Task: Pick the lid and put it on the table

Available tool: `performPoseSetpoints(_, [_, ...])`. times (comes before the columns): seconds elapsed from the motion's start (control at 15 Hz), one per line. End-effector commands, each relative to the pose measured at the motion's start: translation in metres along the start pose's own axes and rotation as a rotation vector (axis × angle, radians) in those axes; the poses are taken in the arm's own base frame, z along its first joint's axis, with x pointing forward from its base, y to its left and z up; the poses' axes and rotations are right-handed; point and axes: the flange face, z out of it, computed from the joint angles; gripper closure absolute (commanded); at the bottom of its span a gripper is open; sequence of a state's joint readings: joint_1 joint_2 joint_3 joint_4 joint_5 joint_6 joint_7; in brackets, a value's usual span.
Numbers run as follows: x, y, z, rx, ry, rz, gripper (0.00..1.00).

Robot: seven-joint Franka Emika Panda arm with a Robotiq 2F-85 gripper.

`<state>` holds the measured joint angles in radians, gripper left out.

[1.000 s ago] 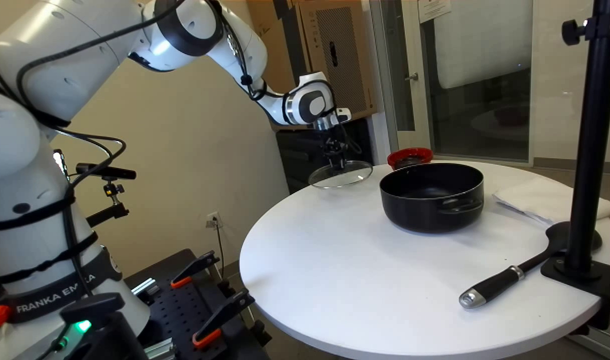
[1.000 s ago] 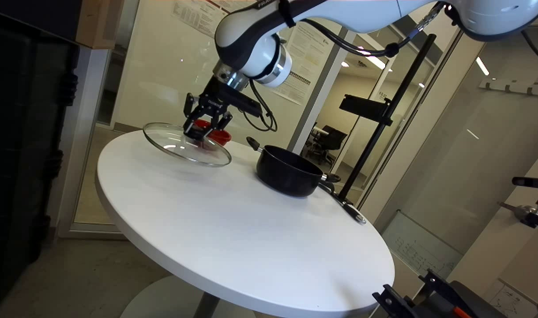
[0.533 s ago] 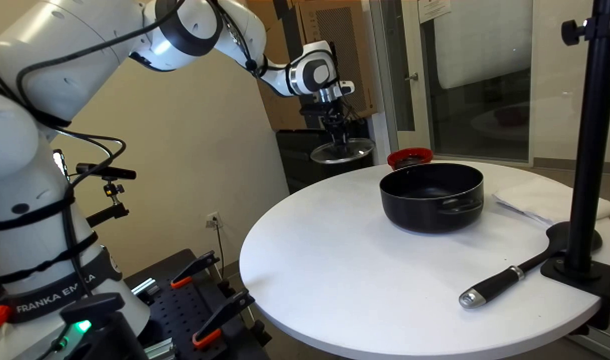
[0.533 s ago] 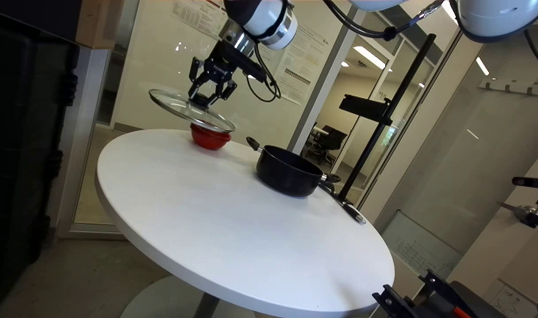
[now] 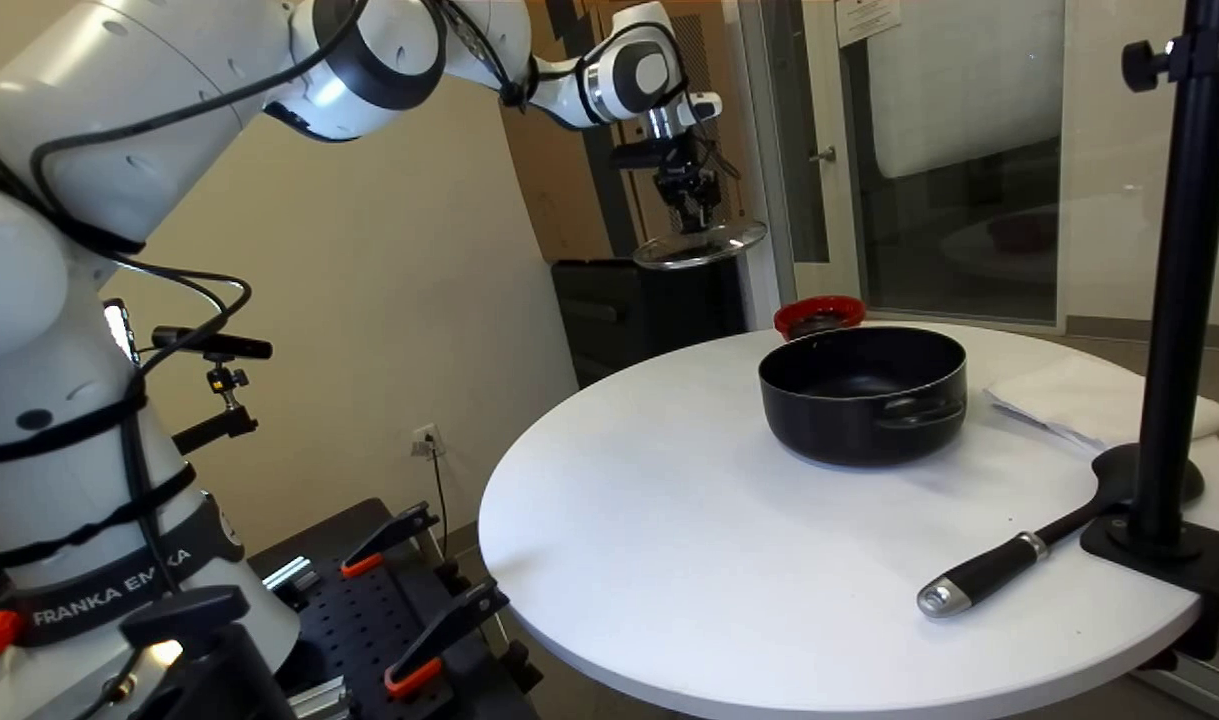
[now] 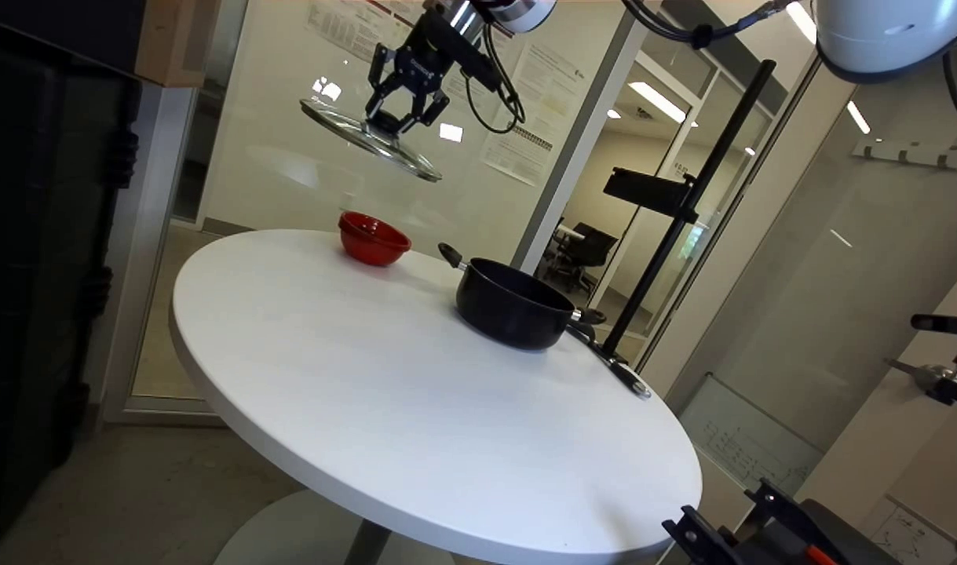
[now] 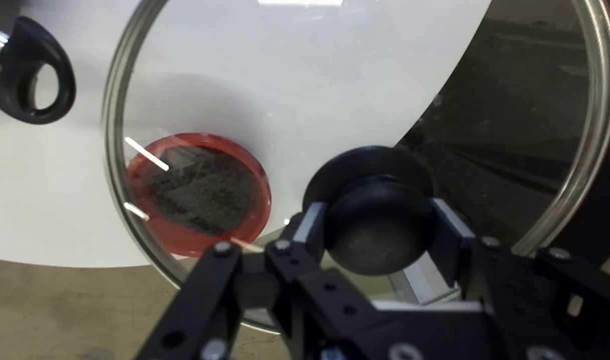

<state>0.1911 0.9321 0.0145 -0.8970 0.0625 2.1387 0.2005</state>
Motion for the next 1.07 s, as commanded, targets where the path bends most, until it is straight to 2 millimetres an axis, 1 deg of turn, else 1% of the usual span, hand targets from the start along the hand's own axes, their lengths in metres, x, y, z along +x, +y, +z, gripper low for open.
performPoseSetpoints(0.0, [0.023,0.042,-0.026,-0.021,0.04,0.068,0.73])
performPoseSetpoints(0.2, [0.033,0.086,-0.04,-0.04,0.071,0.127,0.73])
performPoseSetpoints(0.33, [0.035,0.115,-0.043,-0.063,0.07,0.164,0.73])
performPoseSetpoints(0.53, [0.031,0.155,-0.036,-0.106,0.051,0.22,0.73])
performPoseSetpoints(0.67, [0.029,0.177,-0.032,-0.127,0.048,0.261,0.73])
performPoseSetpoints(1.0, [0.023,0.233,-0.035,-0.18,0.083,0.389,0.73])
